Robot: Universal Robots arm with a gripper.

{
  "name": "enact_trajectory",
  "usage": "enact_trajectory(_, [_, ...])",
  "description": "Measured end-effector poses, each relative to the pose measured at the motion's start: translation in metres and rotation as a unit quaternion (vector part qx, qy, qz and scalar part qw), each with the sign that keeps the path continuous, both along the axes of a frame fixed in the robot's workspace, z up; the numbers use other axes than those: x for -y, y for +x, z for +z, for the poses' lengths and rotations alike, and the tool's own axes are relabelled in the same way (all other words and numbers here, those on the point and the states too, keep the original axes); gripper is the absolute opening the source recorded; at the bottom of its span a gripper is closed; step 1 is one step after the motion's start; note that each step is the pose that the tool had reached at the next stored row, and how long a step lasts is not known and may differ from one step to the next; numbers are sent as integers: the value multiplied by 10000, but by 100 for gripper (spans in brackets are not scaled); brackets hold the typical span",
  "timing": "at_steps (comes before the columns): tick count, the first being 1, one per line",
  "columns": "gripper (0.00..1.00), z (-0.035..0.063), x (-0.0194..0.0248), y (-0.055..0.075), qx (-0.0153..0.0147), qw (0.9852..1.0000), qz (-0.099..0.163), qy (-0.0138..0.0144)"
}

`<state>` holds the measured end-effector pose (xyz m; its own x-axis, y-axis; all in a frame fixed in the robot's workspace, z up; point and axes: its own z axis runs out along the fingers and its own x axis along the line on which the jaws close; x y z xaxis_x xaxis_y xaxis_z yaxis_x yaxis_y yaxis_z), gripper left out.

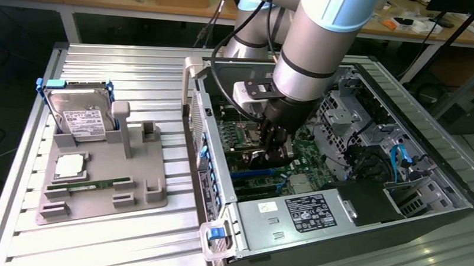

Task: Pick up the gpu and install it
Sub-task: 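Insert the gpu into the slot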

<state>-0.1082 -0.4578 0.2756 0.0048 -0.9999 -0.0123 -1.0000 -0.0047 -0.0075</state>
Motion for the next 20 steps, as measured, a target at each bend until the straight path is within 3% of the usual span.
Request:
enact_trajectory(7, [27, -4, 3, 26, -33, 10000, 0, 10])
enact_trajectory(11, [27, -4, 13, 72, -95, 9999, 0, 45])
enact_trajectory(20, [27, -5, 14, 40, -100, 9999, 0, 55])
